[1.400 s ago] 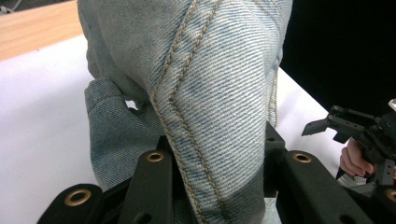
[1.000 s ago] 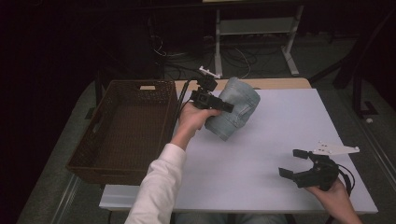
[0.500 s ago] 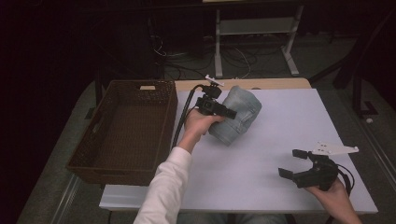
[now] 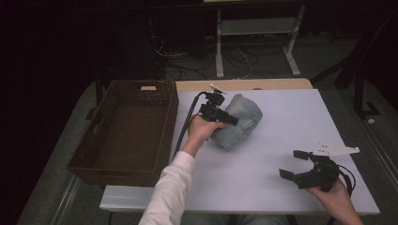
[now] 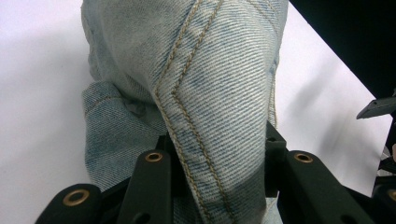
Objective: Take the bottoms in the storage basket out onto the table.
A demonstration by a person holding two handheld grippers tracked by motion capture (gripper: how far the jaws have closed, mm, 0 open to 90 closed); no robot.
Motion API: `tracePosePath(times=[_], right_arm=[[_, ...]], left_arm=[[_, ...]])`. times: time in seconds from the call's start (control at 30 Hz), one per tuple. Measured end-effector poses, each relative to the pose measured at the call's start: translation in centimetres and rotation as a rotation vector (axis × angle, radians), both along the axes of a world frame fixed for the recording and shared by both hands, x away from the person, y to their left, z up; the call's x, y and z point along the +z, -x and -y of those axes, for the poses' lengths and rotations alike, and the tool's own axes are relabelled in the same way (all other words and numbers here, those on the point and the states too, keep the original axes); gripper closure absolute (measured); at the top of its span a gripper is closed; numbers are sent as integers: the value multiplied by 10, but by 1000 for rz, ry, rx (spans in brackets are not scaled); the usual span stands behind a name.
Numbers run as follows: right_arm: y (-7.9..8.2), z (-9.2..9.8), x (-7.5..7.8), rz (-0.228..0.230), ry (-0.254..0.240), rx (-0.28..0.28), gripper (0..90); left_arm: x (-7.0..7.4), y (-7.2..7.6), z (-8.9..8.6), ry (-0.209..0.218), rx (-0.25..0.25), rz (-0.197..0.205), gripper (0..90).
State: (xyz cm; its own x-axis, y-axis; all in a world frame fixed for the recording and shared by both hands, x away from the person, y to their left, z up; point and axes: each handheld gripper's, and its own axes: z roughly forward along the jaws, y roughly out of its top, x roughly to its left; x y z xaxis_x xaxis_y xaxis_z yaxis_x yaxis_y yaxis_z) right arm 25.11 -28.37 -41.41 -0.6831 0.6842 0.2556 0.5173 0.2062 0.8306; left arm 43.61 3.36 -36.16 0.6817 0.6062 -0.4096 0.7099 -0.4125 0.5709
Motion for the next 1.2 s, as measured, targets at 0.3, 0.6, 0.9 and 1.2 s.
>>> tracePosePath(times=[0.3,0.6,0.9,1.2], right_arm=[[0,0,0,0,1,2,0],[0,-1,0,-1,0,3,0],[0,0,0,-1,0,3,0],[0,0,0,-3,-2,2,0]], left_arm=[[-14,4,8,-34,-35,-9,624],[-21,13,17,-54,-78,5,514],[-19,14,18,42,-108,-25,296],[-9,13,9,120,-89,-19,24]])
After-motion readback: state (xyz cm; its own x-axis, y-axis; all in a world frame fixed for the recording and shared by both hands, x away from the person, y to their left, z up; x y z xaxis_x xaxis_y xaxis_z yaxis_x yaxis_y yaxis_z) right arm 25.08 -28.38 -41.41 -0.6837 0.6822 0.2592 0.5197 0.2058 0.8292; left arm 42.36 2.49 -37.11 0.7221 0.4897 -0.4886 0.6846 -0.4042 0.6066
